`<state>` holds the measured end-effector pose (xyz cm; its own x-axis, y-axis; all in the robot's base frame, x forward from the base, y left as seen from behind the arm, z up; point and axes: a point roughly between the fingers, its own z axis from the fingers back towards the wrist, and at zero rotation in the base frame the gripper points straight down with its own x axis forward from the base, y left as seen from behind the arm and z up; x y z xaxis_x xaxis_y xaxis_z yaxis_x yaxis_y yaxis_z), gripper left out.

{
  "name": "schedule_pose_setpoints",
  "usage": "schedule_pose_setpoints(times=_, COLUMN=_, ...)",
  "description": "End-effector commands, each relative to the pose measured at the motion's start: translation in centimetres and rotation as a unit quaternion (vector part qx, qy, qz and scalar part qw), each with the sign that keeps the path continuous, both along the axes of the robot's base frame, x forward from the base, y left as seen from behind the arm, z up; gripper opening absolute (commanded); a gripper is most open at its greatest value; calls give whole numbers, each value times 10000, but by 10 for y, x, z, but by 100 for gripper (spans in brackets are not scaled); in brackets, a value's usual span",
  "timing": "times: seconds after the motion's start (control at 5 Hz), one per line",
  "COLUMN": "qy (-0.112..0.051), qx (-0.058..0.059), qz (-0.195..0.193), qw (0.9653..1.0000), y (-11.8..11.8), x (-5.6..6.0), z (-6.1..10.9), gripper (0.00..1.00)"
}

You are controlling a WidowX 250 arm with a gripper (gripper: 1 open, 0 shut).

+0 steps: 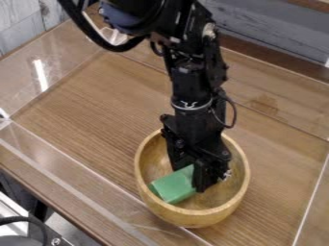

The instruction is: Remove the green block from inside the brown bowl and put it on the table

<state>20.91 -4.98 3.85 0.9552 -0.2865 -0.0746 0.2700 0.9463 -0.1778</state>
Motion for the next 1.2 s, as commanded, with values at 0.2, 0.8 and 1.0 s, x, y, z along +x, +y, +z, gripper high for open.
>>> schedule_pose_setpoints(times=0.2, qy=-112, qx=-25, qz=86, qw=9999, y=-1, x=1, z=3, gripper=0)
schedule_pose_setpoints(times=0.8, qy=-96, qx=-38, qz=153, qw=9998, y=-2, x=2, z=0, gripper=0)
schedule_pose_setpoints(times=1.0, qy=-90, qx=-41, qz=175, qw=9998, y=-2, x=2, z=-1, gripper=0)
